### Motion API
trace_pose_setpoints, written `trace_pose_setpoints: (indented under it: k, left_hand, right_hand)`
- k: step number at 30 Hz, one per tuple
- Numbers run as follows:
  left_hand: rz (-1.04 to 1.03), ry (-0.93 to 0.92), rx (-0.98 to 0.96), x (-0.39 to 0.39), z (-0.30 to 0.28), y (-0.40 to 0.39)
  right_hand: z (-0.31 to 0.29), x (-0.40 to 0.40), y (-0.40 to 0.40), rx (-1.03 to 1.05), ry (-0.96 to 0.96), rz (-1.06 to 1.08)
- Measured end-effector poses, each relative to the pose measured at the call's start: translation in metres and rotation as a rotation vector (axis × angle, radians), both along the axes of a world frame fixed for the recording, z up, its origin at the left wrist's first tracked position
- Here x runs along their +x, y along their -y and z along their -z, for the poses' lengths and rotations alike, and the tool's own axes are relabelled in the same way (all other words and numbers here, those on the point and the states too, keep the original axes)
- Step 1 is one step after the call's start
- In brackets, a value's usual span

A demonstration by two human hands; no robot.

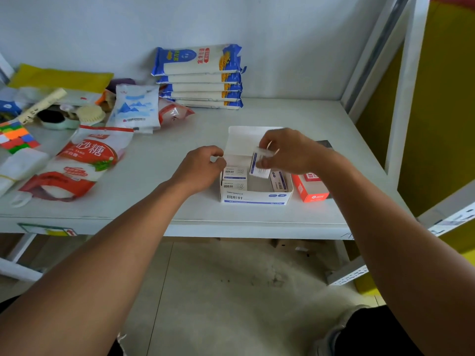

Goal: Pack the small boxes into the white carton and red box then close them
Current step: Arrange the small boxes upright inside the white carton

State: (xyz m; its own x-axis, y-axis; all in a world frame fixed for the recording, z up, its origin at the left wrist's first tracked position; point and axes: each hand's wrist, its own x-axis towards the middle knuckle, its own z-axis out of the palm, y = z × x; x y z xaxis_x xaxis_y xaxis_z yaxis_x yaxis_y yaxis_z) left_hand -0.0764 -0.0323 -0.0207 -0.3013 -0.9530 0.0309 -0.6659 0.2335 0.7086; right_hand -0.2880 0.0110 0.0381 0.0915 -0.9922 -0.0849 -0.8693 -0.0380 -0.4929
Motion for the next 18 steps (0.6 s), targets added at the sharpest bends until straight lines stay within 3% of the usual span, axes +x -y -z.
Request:
trace_pose_setpoints:
  k: [2, 6, 18]
  left_hand:
    - [-0.001, -0.003, 0.008, 0.0, 0.001, 0.001]
    - [-0.007, 0.002, 0.004, -0.001, 0.001, -0.001]
    - [-0.017, 0.018, -0.012, -0.005, 0.001, -0.002]
  right_hand:
    - [-0.005, -0.001, -0.002, -0.103, 0.004, -0.011]
    - [-0.001, 0.003, -0.008, -0.193, -0.185, -0.108]
    - [0.006, 0.009, -0.005, -0.155, -0.275, -0.14]
